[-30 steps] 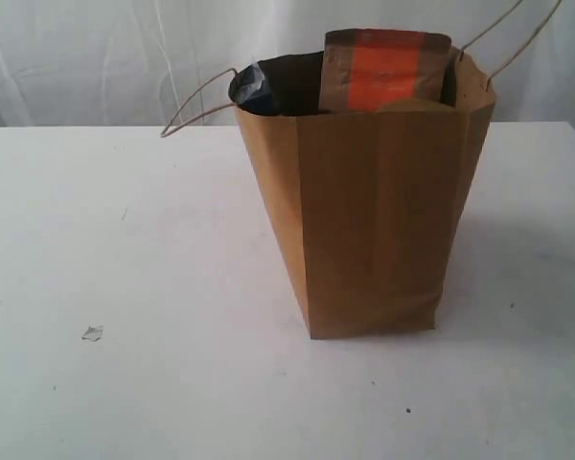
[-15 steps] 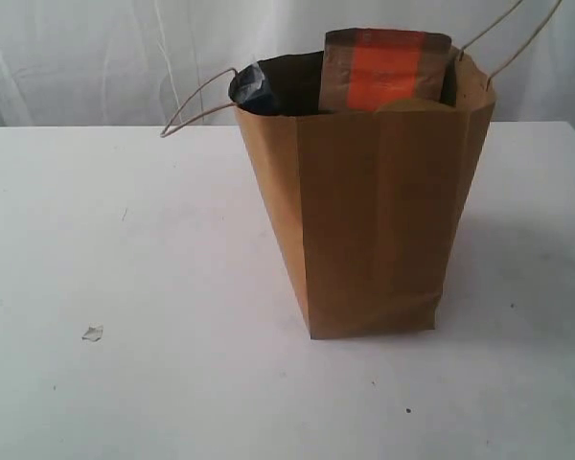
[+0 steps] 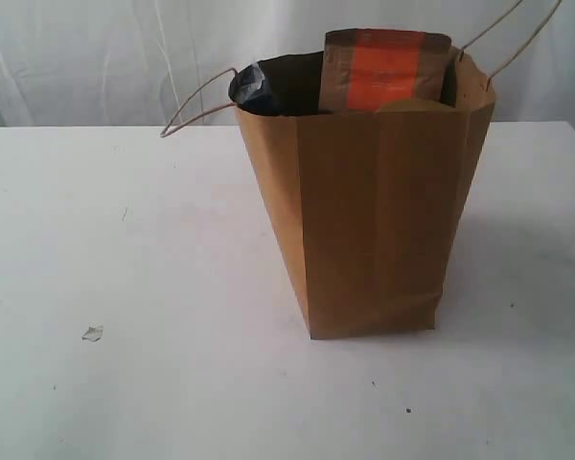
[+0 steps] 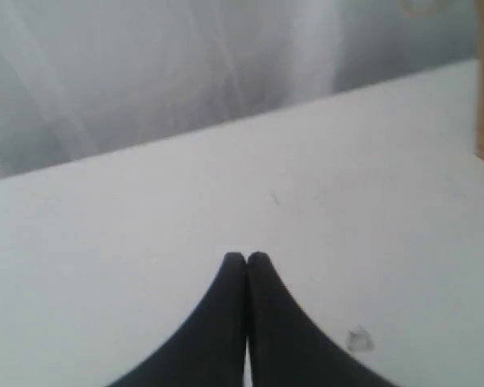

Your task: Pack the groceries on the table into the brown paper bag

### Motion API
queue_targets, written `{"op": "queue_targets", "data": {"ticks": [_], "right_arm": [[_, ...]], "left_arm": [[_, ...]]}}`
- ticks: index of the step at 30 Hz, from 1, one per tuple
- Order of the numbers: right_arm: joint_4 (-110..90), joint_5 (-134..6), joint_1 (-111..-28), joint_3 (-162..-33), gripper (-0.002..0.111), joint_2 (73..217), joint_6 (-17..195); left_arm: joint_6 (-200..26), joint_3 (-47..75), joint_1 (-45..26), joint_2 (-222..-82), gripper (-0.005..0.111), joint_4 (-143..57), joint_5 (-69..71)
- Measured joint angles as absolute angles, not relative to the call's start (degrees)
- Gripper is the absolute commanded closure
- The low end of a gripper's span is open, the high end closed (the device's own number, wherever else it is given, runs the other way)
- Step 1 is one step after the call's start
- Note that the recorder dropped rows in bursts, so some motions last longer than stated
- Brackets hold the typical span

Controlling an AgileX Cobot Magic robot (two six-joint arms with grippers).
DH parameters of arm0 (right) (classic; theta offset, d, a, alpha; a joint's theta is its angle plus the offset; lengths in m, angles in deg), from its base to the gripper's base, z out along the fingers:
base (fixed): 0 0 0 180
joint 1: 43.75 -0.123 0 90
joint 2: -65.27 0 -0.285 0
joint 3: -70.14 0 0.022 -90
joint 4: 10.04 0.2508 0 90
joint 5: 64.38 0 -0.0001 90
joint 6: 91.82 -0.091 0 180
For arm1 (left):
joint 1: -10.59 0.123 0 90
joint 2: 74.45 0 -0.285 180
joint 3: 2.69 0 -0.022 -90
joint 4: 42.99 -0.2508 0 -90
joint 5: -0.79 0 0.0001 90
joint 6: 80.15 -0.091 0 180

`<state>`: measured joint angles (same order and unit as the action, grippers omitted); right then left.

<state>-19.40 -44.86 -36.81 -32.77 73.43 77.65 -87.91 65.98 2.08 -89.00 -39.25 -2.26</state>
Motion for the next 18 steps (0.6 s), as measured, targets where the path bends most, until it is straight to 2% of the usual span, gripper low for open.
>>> {"op": "queue_targets", "data": {"ticks": [3,6,11,18], "right_arm": [[-19.4,-44.8,-36.8,-32.8,0.108,73.4,77.6],[-19.4,-44.8,-36.8,-32.8,0.108,73.4,77.6],[-19.4,-44.8,-36.8,-32.8,0.108,73.4,77.6],[-19.5,-44.8,-36.8,-32.8,0.108,73.4,77.6]], "left_arm": [[-81.7,66.2,13.4,-93.0,0.107,-39.9,2.8],[-77.2,70.9,20.0,-91.6,0.107,-40.0,2.9],[-76.4,74.4,20.5,-83.4,0.107,-40.3,-7.2],[-76.4,74.4,20.5,-82.5,0.107,-43.5,-15.3]]}}
